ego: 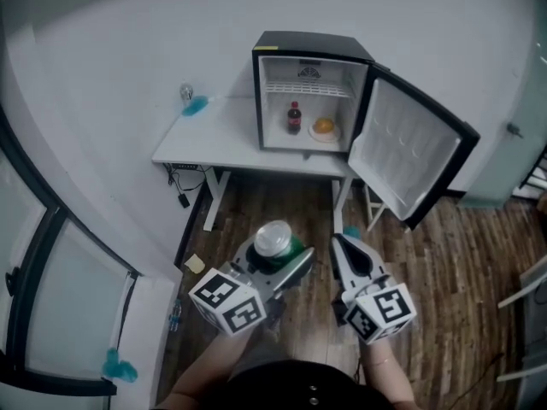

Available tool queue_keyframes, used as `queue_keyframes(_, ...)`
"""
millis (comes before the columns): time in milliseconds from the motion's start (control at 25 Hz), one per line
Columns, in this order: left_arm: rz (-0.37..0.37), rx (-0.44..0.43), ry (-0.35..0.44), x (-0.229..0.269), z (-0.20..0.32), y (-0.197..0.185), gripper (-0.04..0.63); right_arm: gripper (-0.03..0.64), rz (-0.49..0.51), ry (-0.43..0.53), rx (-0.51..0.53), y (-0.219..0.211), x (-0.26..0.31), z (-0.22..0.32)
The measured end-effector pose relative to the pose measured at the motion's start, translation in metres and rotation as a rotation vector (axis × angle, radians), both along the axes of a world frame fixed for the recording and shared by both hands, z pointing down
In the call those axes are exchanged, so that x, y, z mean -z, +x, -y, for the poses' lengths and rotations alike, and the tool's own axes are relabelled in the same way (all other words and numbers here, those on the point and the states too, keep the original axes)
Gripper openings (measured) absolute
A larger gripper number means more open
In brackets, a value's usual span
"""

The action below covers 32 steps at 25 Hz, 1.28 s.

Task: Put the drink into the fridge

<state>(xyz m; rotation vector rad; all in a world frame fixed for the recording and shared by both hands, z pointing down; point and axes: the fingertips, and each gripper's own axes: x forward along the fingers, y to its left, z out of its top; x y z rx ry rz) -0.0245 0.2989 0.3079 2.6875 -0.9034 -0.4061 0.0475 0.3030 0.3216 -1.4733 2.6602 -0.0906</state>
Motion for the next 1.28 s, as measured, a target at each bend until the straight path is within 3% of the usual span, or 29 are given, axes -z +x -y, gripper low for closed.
queue_keyframes(160, -0.012, -0.008, 0.002, 0.005, 0.033, -0.008, 0.347, 0.009, 0.012, -0.010, -0.006, -0.010, 0.002, 0.037)
queue_keyframes(320, -0.016, -0.030, 0.026, 0.022, -0.007, -0.014, 0.347, 0.009, 0.023, 0.003, -0.026, -0.017, 0.017, -0.010)
queue_keyframes(400, -0.003, -0.046, 0.048, 0.027, -0.006, -0.017, 0.347, 0.009, 0.019, 0.012, -0.040, -0.020, 0.023, -0.006)
queue_keyframes(680, -0.001, -0.091, 0.050, 0.013, 0.183, -0.017, 0.347, 0.009, 0.015, 0.026, -0.070, -0.022, 0.018, 0.190)
queue_keyframes(1000, 0.020, -0.127, 0.065, 0.011, 0.228, -0.022, 0.347, 0.009, 0.022, 0.005, -0.067, -0.043, 0.008, 0.234)
queue_keyframes(1280, 0.020, -0.149, 0.055, 0.007, 0.249, -0.021, 0.347, 0.009, 0.024, -0.017, -0.117, -0.033, 0.003, 0.254)
